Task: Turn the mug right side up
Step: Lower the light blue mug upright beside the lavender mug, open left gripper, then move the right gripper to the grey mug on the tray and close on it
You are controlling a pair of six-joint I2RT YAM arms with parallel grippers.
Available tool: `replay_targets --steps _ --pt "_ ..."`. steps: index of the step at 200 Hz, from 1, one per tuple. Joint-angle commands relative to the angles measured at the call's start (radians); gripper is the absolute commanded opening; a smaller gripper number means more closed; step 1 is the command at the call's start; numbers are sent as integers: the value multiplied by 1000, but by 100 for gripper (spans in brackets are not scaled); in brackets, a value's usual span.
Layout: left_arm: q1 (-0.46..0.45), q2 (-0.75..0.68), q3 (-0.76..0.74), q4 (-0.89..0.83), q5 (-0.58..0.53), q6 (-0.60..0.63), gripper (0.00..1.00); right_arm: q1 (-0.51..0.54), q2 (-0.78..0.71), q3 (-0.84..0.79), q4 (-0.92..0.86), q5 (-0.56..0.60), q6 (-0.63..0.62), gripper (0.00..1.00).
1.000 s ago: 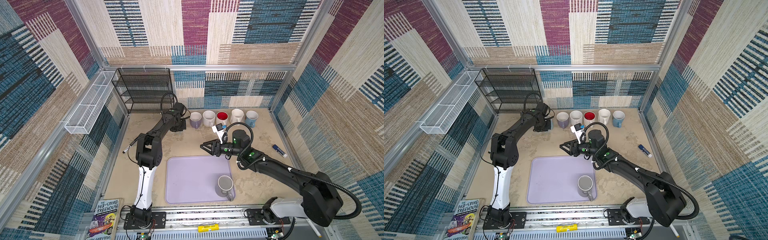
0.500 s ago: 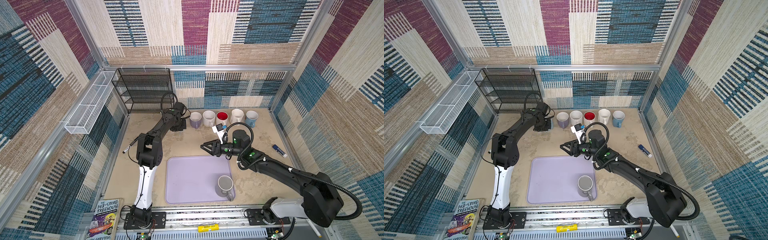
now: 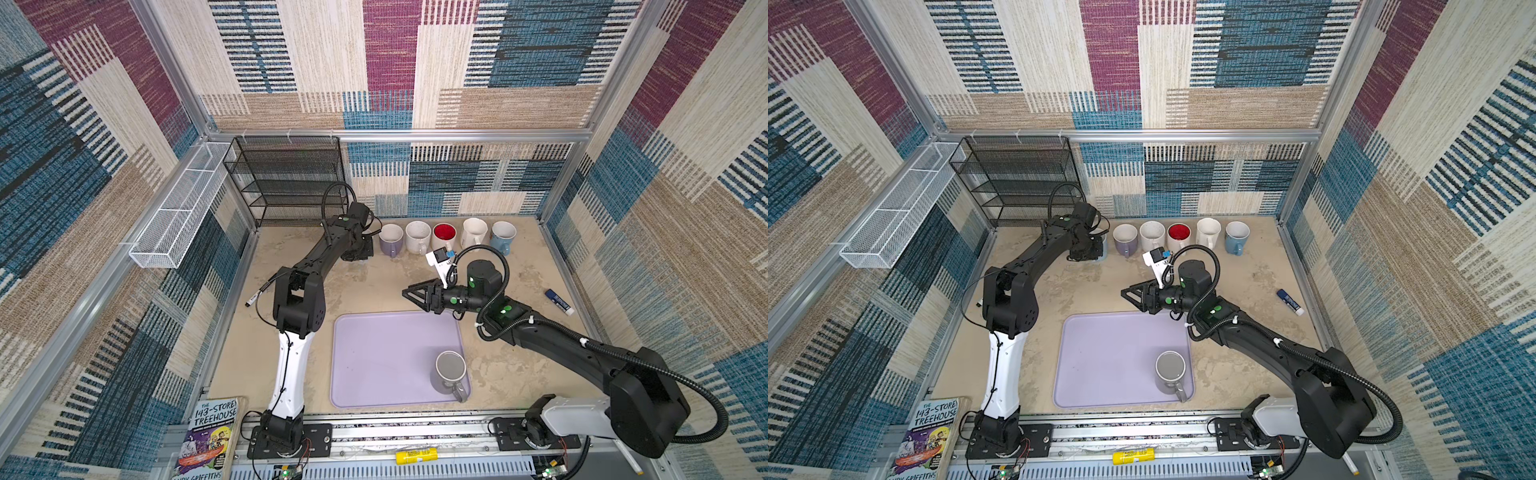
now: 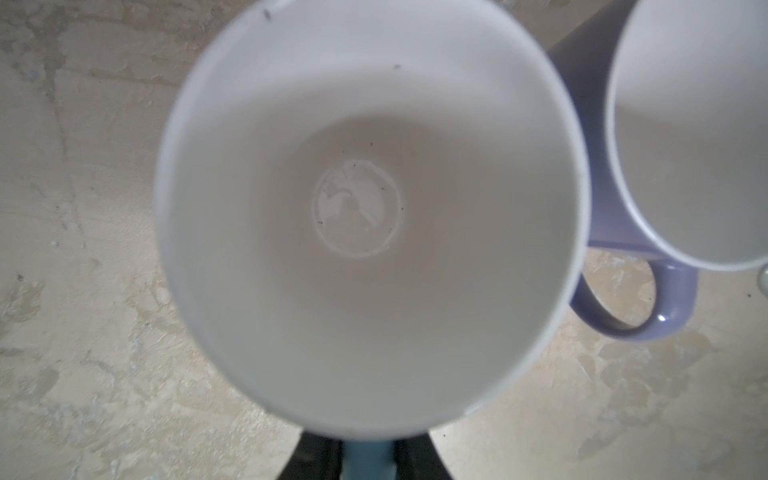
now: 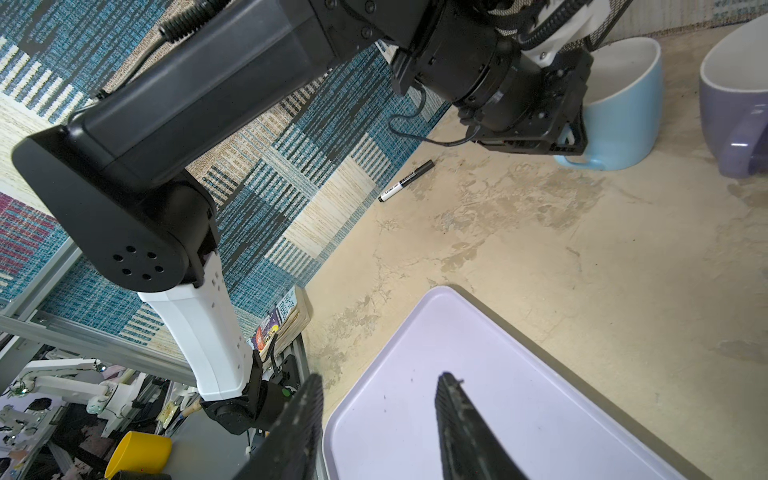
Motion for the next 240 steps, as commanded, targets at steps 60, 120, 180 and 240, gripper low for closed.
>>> replay_targets --steps 60,120,180,240 --pt "2 -8 8 3 2 4 31 -2 -10 -5 13 13 -4 47" --pt "2 -35 1 2 10 12 40 -3 -20 -2 -18 20 -14 47" --pt "1 -150 -95 74 6 35 49 -3 -102 28 -260 129 -104 48" --pt "-2 -381 -340 210 30 64 51 -3 -237 -3 -578 364 -133 52"
